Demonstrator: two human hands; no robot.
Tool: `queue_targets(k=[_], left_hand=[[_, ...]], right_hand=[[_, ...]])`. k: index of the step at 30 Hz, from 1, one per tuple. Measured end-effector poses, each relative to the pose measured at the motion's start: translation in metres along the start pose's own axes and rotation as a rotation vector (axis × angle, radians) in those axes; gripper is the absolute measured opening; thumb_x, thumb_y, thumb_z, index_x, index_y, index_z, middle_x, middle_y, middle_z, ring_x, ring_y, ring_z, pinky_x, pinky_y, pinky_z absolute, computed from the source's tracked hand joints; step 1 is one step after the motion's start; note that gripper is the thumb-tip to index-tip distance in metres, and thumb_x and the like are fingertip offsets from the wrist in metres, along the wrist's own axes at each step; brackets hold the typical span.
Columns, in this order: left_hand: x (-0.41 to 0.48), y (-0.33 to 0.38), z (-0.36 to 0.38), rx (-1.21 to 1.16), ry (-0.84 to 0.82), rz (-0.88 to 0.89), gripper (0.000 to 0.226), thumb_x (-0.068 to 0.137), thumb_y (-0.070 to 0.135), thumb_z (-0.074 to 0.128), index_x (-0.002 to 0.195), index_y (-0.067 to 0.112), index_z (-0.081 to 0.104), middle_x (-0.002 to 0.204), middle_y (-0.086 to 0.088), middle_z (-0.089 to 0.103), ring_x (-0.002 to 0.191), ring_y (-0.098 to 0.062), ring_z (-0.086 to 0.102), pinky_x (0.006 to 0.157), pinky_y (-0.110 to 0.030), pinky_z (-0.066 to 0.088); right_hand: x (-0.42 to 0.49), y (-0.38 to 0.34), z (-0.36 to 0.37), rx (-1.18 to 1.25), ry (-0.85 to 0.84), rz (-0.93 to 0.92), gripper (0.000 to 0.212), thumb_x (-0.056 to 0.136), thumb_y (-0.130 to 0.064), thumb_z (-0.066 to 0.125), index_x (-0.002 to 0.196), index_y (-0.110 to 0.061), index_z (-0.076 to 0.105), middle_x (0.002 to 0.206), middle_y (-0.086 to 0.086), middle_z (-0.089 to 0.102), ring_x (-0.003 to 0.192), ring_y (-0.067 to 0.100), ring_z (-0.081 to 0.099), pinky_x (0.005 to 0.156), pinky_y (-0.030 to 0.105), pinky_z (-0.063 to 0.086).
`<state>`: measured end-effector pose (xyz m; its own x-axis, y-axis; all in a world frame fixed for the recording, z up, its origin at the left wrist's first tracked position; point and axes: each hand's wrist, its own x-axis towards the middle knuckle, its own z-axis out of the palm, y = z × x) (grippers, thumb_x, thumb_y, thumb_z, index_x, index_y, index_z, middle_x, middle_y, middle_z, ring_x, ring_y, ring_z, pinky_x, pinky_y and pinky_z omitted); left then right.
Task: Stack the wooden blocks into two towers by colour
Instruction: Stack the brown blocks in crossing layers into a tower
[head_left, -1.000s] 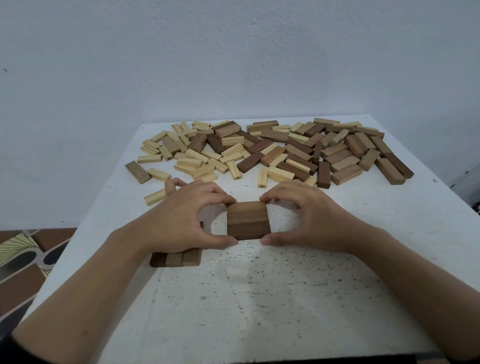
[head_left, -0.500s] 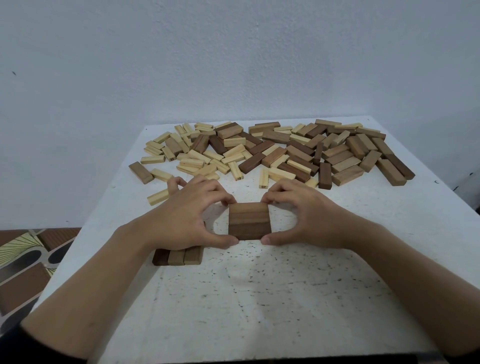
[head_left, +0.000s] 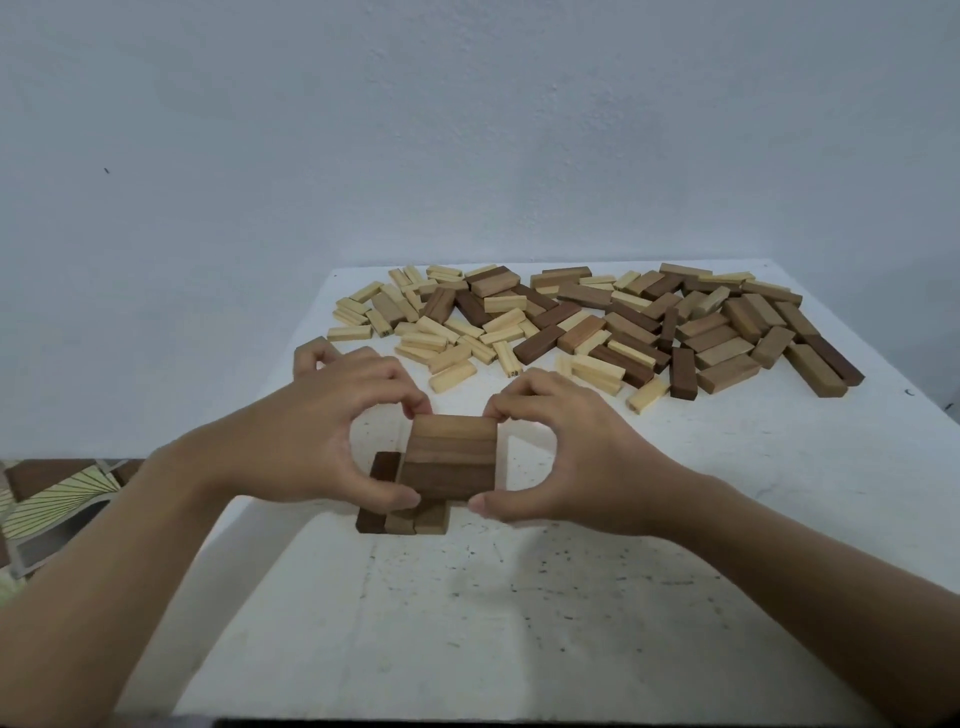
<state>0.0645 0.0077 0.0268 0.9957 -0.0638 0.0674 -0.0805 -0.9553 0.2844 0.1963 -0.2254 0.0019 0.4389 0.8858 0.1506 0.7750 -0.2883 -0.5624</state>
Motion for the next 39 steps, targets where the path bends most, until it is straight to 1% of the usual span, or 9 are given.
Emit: queue_targets(k=[2,4,7,15,19,25,30,36,39], left_hand=[[-0.012,-0.006,-0.001,-0.004,-0.001,-0.015,0.057,0.063,0.08,0.069,0.108,0.048,0.056,0.112,0.023,0.052,0.122,-0.01,0.045,0.105,-0.039,0.019],[-0.022,-0.011,0.0,-0.026,-0.006,-0.029,0.057,0.063,0.077,0.072,0.108,0.046,0.056,0.111,0.021,0.052,0.12,-0.009,0.046,0.104,-0.04,0.02],[-0.03,-0.018,0.004,-0.063,-0.003,-0.047,0.056,0.063,0.074,0.075,0.108,0.048,0.056,0.113,0.021,0.054,0.122,-0.009,0.046,0.105,-0.039,0.019],[-0.03,-0.027,0.014,-0.097,-0.023,-0.071,0.057,0.061,0.075,0.074,0.108,0.048,0.057,0.115,0.024,0.052,0.125,-0.009,0.045,0.106,-0.035,0.017],[-0.032,-0.028,0.016,-0.127,-0.02,-0.086,0.057,0.061,0.074,0.074,0.109,0.047,0.057,0.116,0.024,0.054,0.125,-0.008,0.046,0.107,-0.038,0.019],[-0.033,-0.026,0.02,-0.131,0.005,-0.086,0.075,0.059,0.078,0.08,0.122,0.047,0.056,0.119,0.023,0.055,0.126,-0.003,0.047,0.105,-0.034,0.019],[-0.028,-0.024,0.025,-0.104,-0.018,-0.091,0.068,0.06,0.081,0.075,0.116,0.046,0.058,0.115,0.024,0.053,0.119,-0.001,0.048,0.105,-0.039,0.021],[-0.026,-0.022,0.027,-0.099,-0.029,-0.111,0.066,0.058,0.08,0.072,0.111,0.043,0.059,0.11,0.022,0.054,0.114,0.0,0.048,0.105,-0.04,0.021],[-0.026,-0.022,0.027,-0.12,-0.025,-0.115,0.066,0.058,0.08,0.076,0.11,0.043,0.06,0.111,0.021,0.055,0.115,-0.001,0.049,0.105,-0.04,0.022]], right_hand=[[0.005,-0.008,0.008,-0.011,-0.026,-0.008,0.06,0.072,-0.062,0.081,0.121,-0.033,0.061,0.119,-0.019,0.048,0.109,-0.001,0.04,0.091,0.018,0.035],[0.009,-0.013,0.017,-0.005,-0.04,-0.008,0.061,0.071,-0.064,0.081,0.12,-0.034,0.062,0.118,-0.02,0.047,0.109,-0.002,0.04,0.091,0.02,0.037],[0.013,-0.017,0.026,-0.003,-0.063,0.007,0.061,0.07,-0.066,0.08,0.119,-0.035,0.061,0.117,-0.022,0.047,0.109,-0.002,0.041,0.092,0.024,0.039],[0.016,-0.017,0.031,-0.01,-0.095,0.037,0.064,0.07,-0.066,0.081,0.122,-0.034,0.061,0.115,-0.017,0.053,0.108,0.002,0.045,0.09,0.02,0.037],[0.015,-0.02,0.031,-0.028,-0.093,0.036,0.062,0.071,-0.065,0.08,0.12,-0.031,0.062,0.109,-0.014,0.06,0.104,0.005,0.047,0.092,0.027,0.041],[0.014,-0.021,0.033,-0.054,-0.081,0.027,0.064,0.071,-0.066,0.079,0.121,-0.031,0.062,0.11,-0.014,0.061,0.104,0.004,0.047,0.092,0.02,0.036],[0.014,-0.024,0.032,-0.062,-0.082,0.035,0.066,0.069,-0.065,0.08,0.121,-0.028,0.063,0.109,-0.012,0.061,0.103,0.006,0.048,0.094,0.027,0.04],[0.017,-0.026,0.034,-0.108,-0.083,0.012,0.062,0.069,-0.064,0.081,0.115,-0.027,0.064,0.105,-0.012,0.058,0.099,0.005,0.044,0.084,0.014,0.033],[0.018,-0.027,0.033,-0.111,-0.082,0.011,0.062,0.069,-0.063,0.082,0.115,-0.025,0.065,0.106,-0.011,0.059,0.098,0.004,0.045,0.085,0.013,0.031]])
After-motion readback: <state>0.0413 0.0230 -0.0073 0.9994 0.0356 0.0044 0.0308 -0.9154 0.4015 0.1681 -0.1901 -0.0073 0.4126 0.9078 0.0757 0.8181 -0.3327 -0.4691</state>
